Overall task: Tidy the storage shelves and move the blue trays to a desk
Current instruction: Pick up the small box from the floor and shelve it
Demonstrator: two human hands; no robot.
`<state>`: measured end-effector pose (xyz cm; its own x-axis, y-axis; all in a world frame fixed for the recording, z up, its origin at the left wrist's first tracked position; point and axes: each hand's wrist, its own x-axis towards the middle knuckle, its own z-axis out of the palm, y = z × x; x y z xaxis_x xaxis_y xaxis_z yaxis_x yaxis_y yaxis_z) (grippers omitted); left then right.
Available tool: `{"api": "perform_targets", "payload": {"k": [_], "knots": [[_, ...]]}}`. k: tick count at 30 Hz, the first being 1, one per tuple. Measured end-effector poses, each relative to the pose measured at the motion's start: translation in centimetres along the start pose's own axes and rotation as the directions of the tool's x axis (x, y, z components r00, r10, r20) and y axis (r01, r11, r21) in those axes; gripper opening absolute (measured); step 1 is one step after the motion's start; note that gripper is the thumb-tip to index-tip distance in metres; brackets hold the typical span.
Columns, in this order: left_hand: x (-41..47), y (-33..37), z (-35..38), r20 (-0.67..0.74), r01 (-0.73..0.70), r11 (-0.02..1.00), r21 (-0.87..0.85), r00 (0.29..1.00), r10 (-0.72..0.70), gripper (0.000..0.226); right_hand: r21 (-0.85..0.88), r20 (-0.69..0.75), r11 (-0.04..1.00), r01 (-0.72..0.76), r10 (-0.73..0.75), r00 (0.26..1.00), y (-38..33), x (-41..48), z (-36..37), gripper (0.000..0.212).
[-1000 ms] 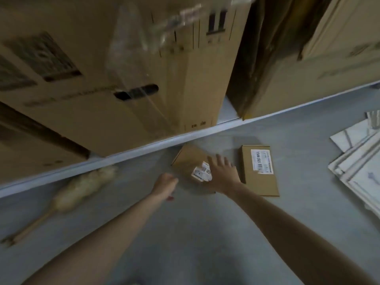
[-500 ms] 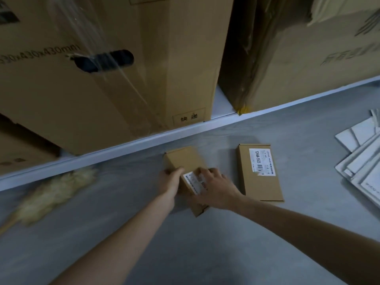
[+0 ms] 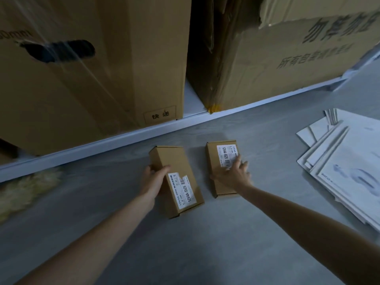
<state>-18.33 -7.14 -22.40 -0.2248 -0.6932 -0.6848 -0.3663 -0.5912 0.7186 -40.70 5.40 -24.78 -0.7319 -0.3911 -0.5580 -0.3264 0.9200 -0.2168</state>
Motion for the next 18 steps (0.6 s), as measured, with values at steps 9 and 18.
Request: {"api": "perform_targets", "payload": {"k": [9, 18], "knots": [[0.0, 1.5, 0.2, 0.085, 0.103, 0.992, -0.074, 0.992, -0.096, 0.078, 0.511, 0.203, 0.833, 0.211, -0.356, 0.912, -2.5, -3.2, -2.7, 0.113], [-0.8, 2.7, 0.3, 0.187, 0.093, 0.992, -0.087, 0.979, -0.075, 0.145, 0.478, 0.297, 0.861, 0.175, -0.346, 0.890, -5.0, -5.9, 1.3, 0.144]]}}
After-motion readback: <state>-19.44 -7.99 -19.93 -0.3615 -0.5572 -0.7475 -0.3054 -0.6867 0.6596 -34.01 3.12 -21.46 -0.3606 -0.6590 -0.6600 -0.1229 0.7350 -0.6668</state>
